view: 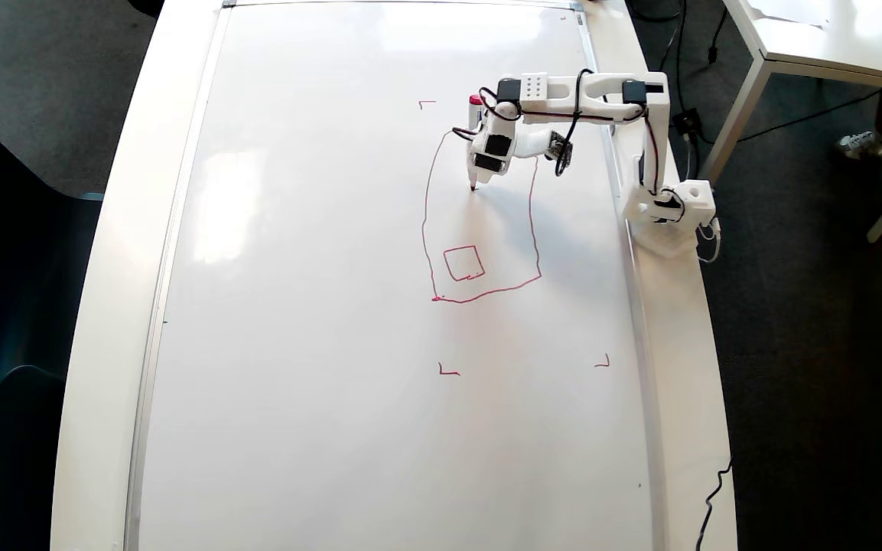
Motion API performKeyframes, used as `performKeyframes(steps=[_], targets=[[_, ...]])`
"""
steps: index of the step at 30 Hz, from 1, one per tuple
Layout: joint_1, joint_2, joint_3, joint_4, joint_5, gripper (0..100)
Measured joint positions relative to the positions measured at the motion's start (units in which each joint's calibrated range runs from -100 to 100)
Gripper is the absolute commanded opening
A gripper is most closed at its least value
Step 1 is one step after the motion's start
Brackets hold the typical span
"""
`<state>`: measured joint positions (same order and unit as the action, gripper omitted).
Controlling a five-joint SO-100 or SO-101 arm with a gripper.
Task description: Draw on a whiteboard a robot head using a pen attached to the gripper
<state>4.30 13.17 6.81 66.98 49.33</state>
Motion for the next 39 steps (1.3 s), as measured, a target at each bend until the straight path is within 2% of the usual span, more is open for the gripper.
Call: performKeyframes(steps=[8,20,33,39], targets=[[-0.68,2.20,-2.01,-5.07,-0.05,1],[-0.15,3.81,-4.29,-5.24,-0.53,1],[7.32,3.81,-4.29,-4.98,4.54,1],[8.30,3.81,-4.39,-4.98,4.81,1]])
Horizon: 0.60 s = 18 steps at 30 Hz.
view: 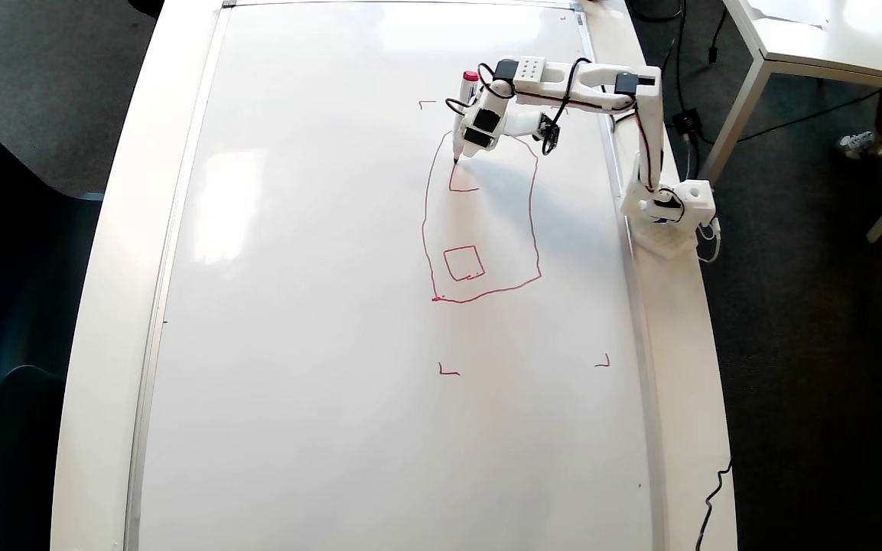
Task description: Draw on a whiteboard a robot head using a pen attached to the gripper
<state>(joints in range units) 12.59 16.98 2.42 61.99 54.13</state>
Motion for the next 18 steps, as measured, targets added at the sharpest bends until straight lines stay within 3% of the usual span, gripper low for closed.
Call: performKeyframes(steps=[18], targets=[[0.38,-11.94,16.90,1.94,0.63,1]])
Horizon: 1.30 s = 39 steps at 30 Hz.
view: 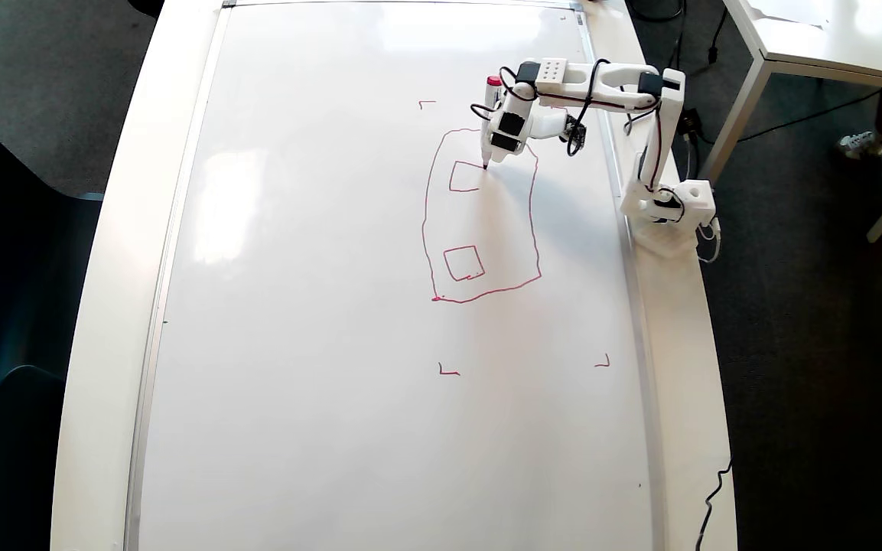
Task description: Draw on a whiteboard a robot head using a pen attached to the gripper
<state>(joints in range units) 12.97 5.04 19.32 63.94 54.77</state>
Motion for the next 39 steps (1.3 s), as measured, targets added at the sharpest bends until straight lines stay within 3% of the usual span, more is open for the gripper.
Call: performKeyframes(steps=[25,31,39], targets=[[-8.60,-0.17,0.09,0.00,-2.64,1],[-8.82,0.00,-6.76,1.01,-2.80,1],[-10.33,-1.44,-17.72,19.51,-2.69,1]])
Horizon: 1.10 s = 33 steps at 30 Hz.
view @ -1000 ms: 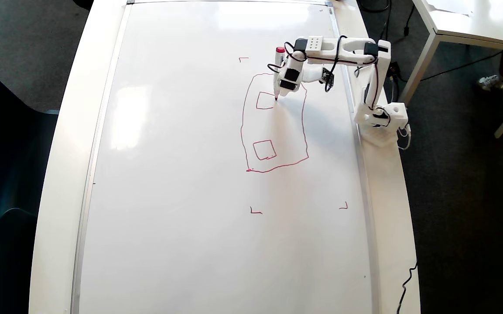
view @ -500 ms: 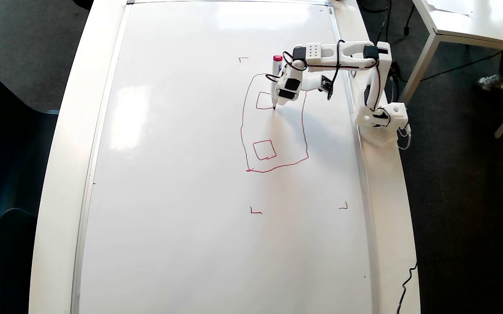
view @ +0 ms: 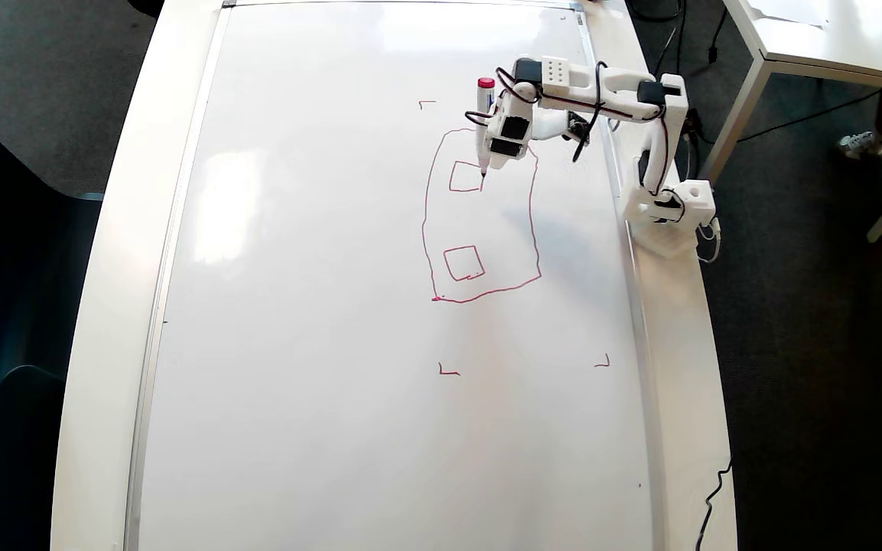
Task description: Draw on a whiteboard a robot head using a pen attached to the gripper
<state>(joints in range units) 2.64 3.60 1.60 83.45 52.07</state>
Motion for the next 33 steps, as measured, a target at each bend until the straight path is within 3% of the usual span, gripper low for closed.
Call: performKeyframes(steps=[8,16,33], targets=[[-5.58,-2.96,7.67,3.63,-3.54,1],[-9.88,-3.30,16.26,-6.25,-6.29,1],[-11.76,-3.47,20.47,-11.57,-7.03,1]])
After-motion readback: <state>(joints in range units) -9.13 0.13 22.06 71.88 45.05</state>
